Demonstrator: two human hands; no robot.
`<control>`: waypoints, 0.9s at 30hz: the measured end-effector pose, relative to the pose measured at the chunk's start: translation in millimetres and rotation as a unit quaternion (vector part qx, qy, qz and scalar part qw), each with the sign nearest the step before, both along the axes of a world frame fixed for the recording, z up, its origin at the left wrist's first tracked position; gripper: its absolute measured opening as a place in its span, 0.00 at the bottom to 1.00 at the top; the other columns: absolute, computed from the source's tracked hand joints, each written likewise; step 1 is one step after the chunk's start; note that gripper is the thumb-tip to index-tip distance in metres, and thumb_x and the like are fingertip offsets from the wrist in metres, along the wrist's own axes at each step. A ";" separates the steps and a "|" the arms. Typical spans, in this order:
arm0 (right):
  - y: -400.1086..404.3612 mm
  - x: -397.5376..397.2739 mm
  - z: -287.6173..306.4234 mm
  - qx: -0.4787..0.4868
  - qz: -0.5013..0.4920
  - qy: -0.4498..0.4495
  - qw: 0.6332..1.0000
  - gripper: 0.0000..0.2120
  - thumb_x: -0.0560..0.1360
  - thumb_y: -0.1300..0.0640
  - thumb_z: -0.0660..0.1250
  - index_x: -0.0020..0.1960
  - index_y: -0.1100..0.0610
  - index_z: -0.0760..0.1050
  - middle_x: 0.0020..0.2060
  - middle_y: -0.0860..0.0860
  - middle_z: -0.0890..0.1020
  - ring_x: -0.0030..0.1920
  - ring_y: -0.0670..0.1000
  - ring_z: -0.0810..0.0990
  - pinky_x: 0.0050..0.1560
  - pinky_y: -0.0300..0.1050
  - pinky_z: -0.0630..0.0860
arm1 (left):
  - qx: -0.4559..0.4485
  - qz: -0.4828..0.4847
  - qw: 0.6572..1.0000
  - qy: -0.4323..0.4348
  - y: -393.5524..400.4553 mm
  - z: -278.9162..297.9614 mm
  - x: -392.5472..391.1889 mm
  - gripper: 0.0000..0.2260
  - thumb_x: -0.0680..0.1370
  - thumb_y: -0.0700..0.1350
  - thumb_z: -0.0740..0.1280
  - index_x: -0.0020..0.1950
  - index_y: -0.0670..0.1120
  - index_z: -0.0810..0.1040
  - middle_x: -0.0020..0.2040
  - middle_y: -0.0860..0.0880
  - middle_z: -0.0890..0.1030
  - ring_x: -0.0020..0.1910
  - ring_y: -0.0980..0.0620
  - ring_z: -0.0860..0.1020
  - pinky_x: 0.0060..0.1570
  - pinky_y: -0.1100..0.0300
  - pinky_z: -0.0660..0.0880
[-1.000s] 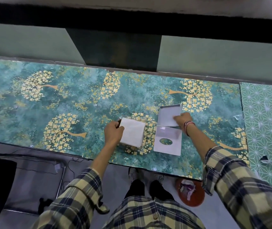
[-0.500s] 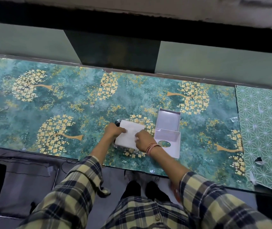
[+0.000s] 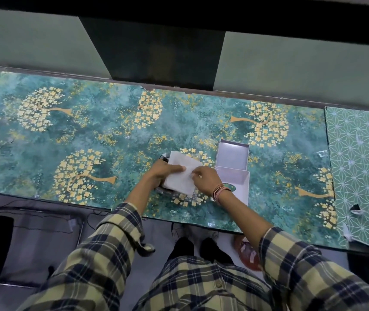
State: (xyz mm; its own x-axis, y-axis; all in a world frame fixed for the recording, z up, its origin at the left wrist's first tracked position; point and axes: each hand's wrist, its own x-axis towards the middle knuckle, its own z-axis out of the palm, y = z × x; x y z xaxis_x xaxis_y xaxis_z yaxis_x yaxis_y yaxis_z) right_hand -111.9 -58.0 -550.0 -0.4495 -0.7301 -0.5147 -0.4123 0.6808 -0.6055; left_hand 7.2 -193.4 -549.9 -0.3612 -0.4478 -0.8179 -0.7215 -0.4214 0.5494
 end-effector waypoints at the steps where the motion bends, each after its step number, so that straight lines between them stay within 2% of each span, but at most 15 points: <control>1: 3.6 -4.1 2.8 -0.036 -0.052 0.007 0.998 0.12 0.81 0.60 0.61 0.48 0.64 0.82 0.51 0.60 0.85 0.48 0.58 0.79 0.48 0.46 0.73 | 0.007 0.010 1.000 0.020 0.4 2.4 2.2 0.23 0.70 0.49 0.80 0.57 0.36 0.79 0.50 0.42 0.85 0.45 0.43 0.84 0.33 0.51 0.82; 2: 8.1 -8.0 5.3 -0.072 -0.115 0.004 0.991 0.12 0.82 0.58 0.61 0.46 0.61 0.81 0.46 0.57 0.85 0.44 0.55 0.79 0.45 0.44 0.72 | 0.017 0.025 0.999 0.043 0.5 5.1 5.0 0.24 0.70 0.49 0.80 0.58 0.36 0.80 0.51 0.41 0.86 0.47 0.41 0.85 0.37 0.47 0.84; 4: 17.4 -16.8 8.8 -0.129 -0.235 -0.035 0.963 0.13 0.81 0.52 0.62 0.44 0.57 0.79 0.37 0.49 0.81 0.38 0.51 0.77 0.43 0.47 0.76 | 0.041 0.059 0.993 0.094 1.7 10.5 8.6 0.25 0.71 0.50 0.80 0.61 0.37 0.81 0.54 0.40 0.87 0.51 0.38 0.85 0.47 0.39 0.84; 6: 24.5 -24.5 13.8 -0.152 -0.306 -0.094 0.935 0.20 0.80 0.41 0.62 0.43 0.58 0.75 0.35 0.50 0.76 0.37 0.52 0.75 0.44 0.52 0.78 | 0.064 0.083 0.984 0.143 7.1 18.7 9.4 0.22 0.73 0.49 0.77 0.61 0.38 0.81 0.52 0.42 0.88 0.49 0.39 0.85 0.47 0.41 0.84; 8: 27.2 -29.7 22.5 -0.145 -0.328 -0.178 0.916 0.29 0.80 0.35 0.57 0.46 0.62 0.73 0.38 0.55 0.73 0.39 0.54 0.72 0.43 0.48 0.74 | 0.086 0.099 0.974 0.184 17.2 29.6 5.6 0.17 0.77 0.47 0.74 0.61 0.39 0.81 0.50 0.44 0.88 0.45 0.43 0.85 0.38 0.48 0.84; 9: 27.6 -31.5 28.5 -0.138 -0.339 -0.238 0.900 0.29 0.81 0.34 0.55 0.47 0.61 0.73 0.38 0.56 0.74 0.38 0.54 0.74 0.41 0.45 0.74 | 0.096 0.103 0.969 0.201 23.0 34.3 3.3 0.15 0.78 0.45 0.72 0.62 0.40 0.80 0.50 0.44 0.88 0.45 0.44 0.86 0.35 0.52 0.83; 11: 32.1 -35.7 38.0 -0.124 -0.349 -0.356 0.858 0.33 0.81 0.31 0.50 0.53 0.58 0.79 0.35 0.50 0.83 0.37 0.51 0.81 0.39 0.44 0.77 | 0.113 0.099 0.961 0.231 33.6 38.4 -2.5 0.15 0.79 0.44 0.71 0.63 0.40 0.80 0.53 0.43 0.87 0.47 0.46 0.86 0.39 0.53 0.83; 14: 41.8 -42.6 38.9 -0.136 -0.341 -0.443 0.818 0.39 0.80 0.28 0.45 0.59 0.57 0.83 0.46 0.54 0.89 0.45 0.54 0.88 0.47 0.50 0.82 | 0.123 0.077 0.959 0.242 47.0 41.1 -13.8 0.13 0.79 0.45 0.71 0.61 0.41 0.80 0.52 0.44 0.87 0.48 0.47 0.86 0.43 0.52 0.84; 17: 46.4 -43.3 42.9 -0.149 -0.357 -0.441 0.809 0.38 0.80 0.29 0.46 0.64 0.54 0.81 0.55 0.57 0.87 0.51 0.57 0.87 0.49 0.54 0.84 | 0.124 0.064 0.961 0.241 59.4 43.6 -26.4 0.14 0.79 0.45 0.71 0.63 0.41 0.80 0.55 0.43 0.87 0.52 0.45 0.86 0.48 0.51 0.84; 20: 53.0 -45.1 41.1 -0.162 -0.383 -0.390 0.822 0.36 0.78 0.27 0.50 0.64 0.51 0.82 0.57 0.57 0.87 0.57 0.61 0.85 0.59 0.63 0.81 | 0.112 0.052 0.961 0.248 68.2 43.6 -36.5 0.18 0.79 0.47 0.71 0.66 0.40 0.79 0.60 0.41 0.85 0.57 0.42 0.84 0.57 0.47 0.82; 23: 63.8 -48.2 37.9 -0.158 -0.403 -0.336 0.836 0.33 0.79 0.29 0.51 0.53 0.50 0.86 0.52 0.57 0.88 0.55 0.63 0.85 0.59 0.66 0.80 | 0.103 0.043 0.962 0.249 77.7 43.0 -44.3 0.19 0.80 0.49 0.71 0.67 0.41 0.78 0.59 0.42 0.86 0.58 0.43 0.84 0.57 0.48 0.82; 27: 77.4 -48.9 35.7 -0.153 -0.412 -0.283 0.853 0.31 0.80 0.30 0.52 0.52 0.52 0.84 0.53 0.58 0.87 0.52 0.62 0.86 0.57 0.64 0.82 | 0.086 0.009 0.967 0.241 93.5 35.6 -55.0 0.21 0.79 0.54 0.71 0.67 0.44 0.78 0.60 0.44 0.86 0.58 0.45 0.84 0.59 0.48 0.81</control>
